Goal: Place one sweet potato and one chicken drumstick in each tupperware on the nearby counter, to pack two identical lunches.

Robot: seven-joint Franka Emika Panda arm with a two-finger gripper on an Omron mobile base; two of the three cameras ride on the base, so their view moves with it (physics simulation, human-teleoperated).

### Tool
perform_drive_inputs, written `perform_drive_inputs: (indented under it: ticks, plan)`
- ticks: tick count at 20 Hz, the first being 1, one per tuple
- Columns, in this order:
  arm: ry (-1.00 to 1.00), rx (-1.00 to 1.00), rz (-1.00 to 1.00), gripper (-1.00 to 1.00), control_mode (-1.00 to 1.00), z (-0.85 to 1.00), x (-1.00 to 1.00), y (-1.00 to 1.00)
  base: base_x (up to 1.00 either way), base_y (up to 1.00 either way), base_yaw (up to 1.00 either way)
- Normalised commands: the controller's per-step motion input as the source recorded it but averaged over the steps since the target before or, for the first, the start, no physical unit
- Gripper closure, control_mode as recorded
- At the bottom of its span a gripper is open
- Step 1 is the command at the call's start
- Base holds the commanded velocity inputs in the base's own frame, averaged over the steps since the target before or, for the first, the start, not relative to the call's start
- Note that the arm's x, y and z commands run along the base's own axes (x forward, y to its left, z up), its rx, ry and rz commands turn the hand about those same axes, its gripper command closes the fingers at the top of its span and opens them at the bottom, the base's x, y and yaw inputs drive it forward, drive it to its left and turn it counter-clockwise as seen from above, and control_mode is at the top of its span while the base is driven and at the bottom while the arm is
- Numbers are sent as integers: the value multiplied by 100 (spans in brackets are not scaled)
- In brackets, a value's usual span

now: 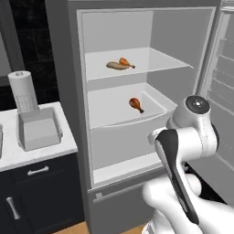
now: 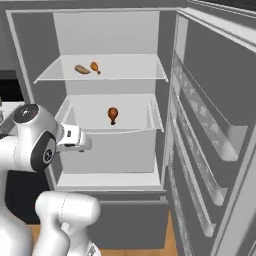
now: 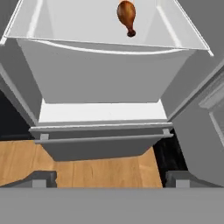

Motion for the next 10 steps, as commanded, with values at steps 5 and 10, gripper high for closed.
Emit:
perform_drive_inputs:
  ticks: [5, 10]
  plan:
    - [0, 0, 0, -100, 100, 0, 0, 0, 84, -37, 0]
    - [0, 0, 1, -100, -100, -17, 50, 0, 31, -3, 1]
